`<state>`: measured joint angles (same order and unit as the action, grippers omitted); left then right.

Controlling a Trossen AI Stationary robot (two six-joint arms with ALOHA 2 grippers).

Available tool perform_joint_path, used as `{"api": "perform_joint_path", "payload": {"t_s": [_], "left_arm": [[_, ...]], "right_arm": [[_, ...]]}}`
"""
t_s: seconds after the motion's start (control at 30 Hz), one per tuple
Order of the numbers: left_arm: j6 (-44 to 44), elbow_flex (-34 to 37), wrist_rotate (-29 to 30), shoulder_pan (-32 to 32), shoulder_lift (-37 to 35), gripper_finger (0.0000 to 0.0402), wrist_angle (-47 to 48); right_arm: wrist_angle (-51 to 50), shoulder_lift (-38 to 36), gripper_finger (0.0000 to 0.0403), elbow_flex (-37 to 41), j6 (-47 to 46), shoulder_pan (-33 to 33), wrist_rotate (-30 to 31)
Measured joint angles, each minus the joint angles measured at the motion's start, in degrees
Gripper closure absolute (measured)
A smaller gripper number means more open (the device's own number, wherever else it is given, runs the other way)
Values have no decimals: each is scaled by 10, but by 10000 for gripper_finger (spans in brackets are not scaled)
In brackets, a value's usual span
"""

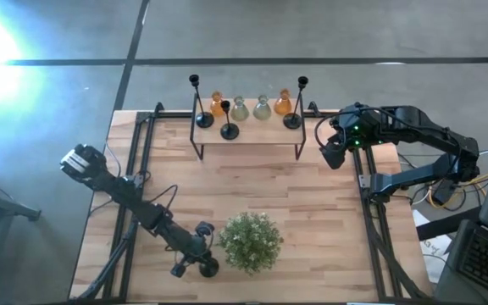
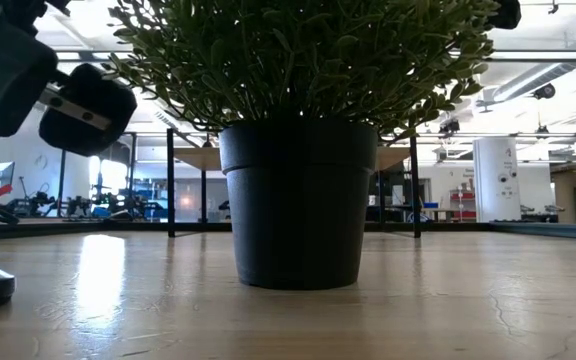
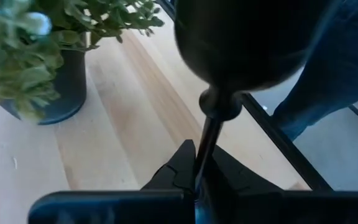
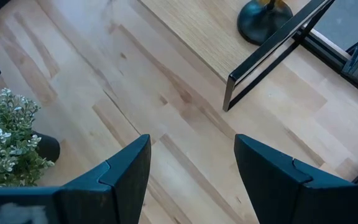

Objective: Pick & Place candle stick holders
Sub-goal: Put the black candle holder on the shelf aligned with the other black candle holder

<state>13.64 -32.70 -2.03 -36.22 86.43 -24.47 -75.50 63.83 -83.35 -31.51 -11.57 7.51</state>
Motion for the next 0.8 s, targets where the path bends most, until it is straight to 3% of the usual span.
{"api": "perform_joint_path", "payload": {"t_s": [0.27,0.5,0.63,0.8], "left_arm": [[44,4,-13,7,-61,384,77],[108,3,105,42,-249,384,213],[102,-42,168,90,-327,384,333],[42,-137,180,197,-321,384,458]], "right_arm": [[13,0,179,0,1,-3,1],[16,0,179,0,6,-3,1],[35,0,179,0,31,-2,-2],[136,0,179,0,95,-2,-24]]}}
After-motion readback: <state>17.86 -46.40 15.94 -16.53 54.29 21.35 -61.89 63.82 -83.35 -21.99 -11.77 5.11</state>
